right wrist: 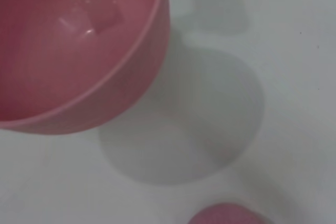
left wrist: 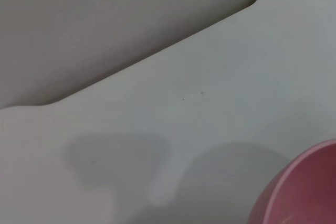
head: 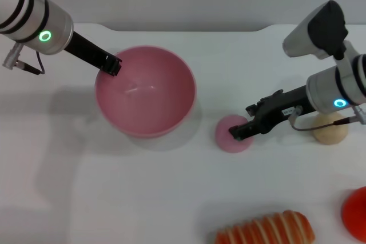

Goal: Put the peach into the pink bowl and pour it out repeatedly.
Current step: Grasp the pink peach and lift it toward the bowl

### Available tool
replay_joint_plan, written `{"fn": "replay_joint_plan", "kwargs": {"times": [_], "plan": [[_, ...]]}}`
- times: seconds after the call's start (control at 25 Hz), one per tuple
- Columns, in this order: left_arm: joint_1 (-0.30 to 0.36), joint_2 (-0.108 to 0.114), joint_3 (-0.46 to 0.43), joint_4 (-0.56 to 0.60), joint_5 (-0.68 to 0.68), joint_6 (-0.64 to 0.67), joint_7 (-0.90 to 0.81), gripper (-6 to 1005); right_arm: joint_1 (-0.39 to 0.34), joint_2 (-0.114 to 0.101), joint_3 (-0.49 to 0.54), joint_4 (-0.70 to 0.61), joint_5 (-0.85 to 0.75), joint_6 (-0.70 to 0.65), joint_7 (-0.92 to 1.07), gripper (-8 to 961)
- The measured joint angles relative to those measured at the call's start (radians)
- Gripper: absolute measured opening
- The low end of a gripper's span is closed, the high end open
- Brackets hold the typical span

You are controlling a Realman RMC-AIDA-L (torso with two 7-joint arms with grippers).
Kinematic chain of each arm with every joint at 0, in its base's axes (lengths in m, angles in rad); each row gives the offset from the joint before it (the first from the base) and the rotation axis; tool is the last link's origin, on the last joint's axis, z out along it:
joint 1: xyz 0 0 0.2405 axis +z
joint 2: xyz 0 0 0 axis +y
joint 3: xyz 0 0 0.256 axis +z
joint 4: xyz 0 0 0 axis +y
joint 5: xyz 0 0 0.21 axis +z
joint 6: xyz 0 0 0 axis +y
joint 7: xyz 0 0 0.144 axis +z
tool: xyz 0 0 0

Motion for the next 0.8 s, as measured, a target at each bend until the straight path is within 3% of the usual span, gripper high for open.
{"fn": "replay_joint_plan", "kwargs": {"times": [0.4,0.6,0.8], "plan": [[0.005,0.0,0.002,0.0,-0.014,0.003,0.001,47,0.009,0.001,-0.079,0.042,0.017,0.071,-0.007,782],[0.008,0.0,0.002,-0.001,-0.014,0.005,0.001,47,-0.001,0.001,-0.084,0.034,0.018,0.078,-0.015,598],[0.008,0.0,0.004,-0.004,-0.014,0.005,0.001,48,-0.002,0.001,-0.084,0.033,0.018,0.077,-0.015,488]]}}
